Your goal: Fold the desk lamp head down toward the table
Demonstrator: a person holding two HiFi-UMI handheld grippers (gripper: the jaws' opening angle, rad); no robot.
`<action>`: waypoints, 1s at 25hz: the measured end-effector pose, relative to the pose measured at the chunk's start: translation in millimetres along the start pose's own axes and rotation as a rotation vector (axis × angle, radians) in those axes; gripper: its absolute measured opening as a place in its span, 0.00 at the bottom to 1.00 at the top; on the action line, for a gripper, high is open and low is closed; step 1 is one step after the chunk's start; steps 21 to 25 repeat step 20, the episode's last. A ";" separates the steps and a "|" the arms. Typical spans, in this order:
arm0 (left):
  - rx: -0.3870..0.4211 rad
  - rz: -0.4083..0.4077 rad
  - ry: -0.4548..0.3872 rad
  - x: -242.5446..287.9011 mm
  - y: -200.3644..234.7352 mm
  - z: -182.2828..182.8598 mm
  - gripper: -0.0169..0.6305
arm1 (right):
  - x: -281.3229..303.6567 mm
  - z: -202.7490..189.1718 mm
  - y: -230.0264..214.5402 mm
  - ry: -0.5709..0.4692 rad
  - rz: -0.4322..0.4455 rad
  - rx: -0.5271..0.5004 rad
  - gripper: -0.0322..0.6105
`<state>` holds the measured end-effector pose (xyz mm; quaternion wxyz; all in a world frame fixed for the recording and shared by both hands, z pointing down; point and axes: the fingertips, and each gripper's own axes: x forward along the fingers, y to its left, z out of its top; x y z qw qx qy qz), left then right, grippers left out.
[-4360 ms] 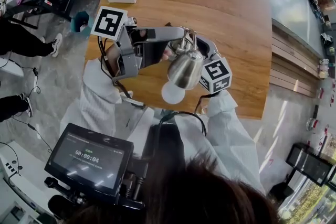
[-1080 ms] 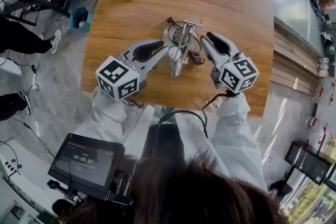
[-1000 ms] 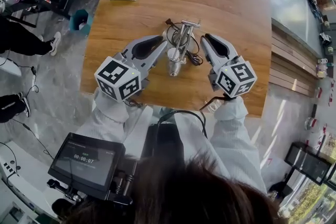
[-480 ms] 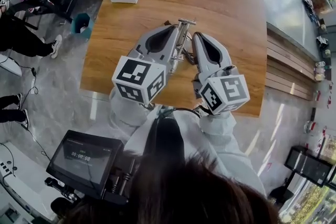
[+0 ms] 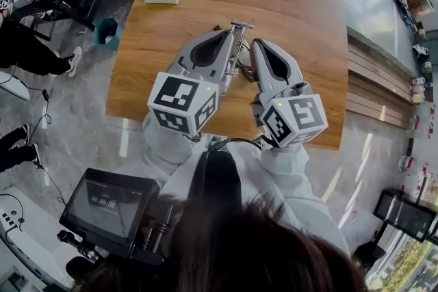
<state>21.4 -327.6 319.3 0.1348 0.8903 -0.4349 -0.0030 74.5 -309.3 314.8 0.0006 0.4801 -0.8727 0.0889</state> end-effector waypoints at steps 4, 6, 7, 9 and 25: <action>0.003 0.002 -0.003 1.0 -0.3 1.1 0.03 | 1.4 -0.2 0.0 0.003 0.001 -0.004 0.05; 0.001 0.001 -0.004 1.6 -0.8 0.2 0.03 | 1.4 -1.2 0.2 0.004 0.003 -0.003 0.05; 0.001 0.001 -0.003 1.6 -1.0 0.1 0.03 | 1.4 -1.1 0.8 0.004 0.003 -0.003 0.05; 0.001 -0.002 -0.003 1.0 -1.6 0.6 0.03 | 1.6 0.1 2.3 0.003 0.003 -0.004 0.05; -0.013 -0.004 -0.003 1.9 -1.2 -0.8 0.03 | 3.2 -0.8 2.7 0.008 0.006 -0.004 0.05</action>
